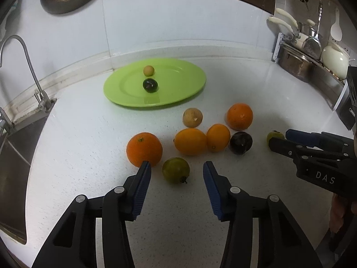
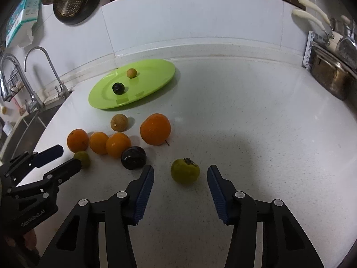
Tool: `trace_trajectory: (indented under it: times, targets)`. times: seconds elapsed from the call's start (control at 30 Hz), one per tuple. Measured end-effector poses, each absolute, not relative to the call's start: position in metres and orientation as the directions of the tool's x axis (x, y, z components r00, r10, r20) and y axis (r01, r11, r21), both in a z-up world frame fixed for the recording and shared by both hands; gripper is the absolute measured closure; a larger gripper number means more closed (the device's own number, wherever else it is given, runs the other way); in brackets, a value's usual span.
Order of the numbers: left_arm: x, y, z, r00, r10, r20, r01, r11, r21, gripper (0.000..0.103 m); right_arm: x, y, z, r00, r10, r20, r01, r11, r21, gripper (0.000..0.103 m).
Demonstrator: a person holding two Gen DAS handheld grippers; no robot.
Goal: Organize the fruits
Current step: 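Grasp a small green fruit with the left tool while the right tool grasps a green tomato, then carry both green fruits onto the green plate and open both tools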
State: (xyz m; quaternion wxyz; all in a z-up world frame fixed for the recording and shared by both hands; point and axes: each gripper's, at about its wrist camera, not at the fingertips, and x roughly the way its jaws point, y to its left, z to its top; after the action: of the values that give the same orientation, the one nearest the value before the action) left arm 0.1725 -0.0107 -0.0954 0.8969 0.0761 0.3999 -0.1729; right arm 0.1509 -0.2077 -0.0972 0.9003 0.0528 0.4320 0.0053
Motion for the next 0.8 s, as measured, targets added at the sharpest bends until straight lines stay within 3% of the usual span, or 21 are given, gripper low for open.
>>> trace_trajectory:
  times: [0.27, 0.53, 0.8]
  targets:
    - [0.179, -0.012, -0.106, 0.589, -0.248, -0.769, 0.373, 0.928, -0.013, 0.065, 0.159, -0.209, -0.105, 0.603, 0.063, -0.795, 0.028, 0.995, 0.1, 0.06]
    - [0.183, -0.015, -0.108, 0.581, -0.246, -0.776, 0.379, 0.925, -0.01, 0.074, 0.162, -0.21, -0.111, 0.588, 0.069, -0.806, 0.032, 0.994, 0.108, 0.072]
    - [0.181, -0.015, -0.099, 0.587, -0.272, -0.763, 0.406, 0.914, -0.014, 0.074, 0.158, -0.207, -0.103, 0.601, 0.08, -0.795, 0.028, 0.992, 0.12, 0.072]
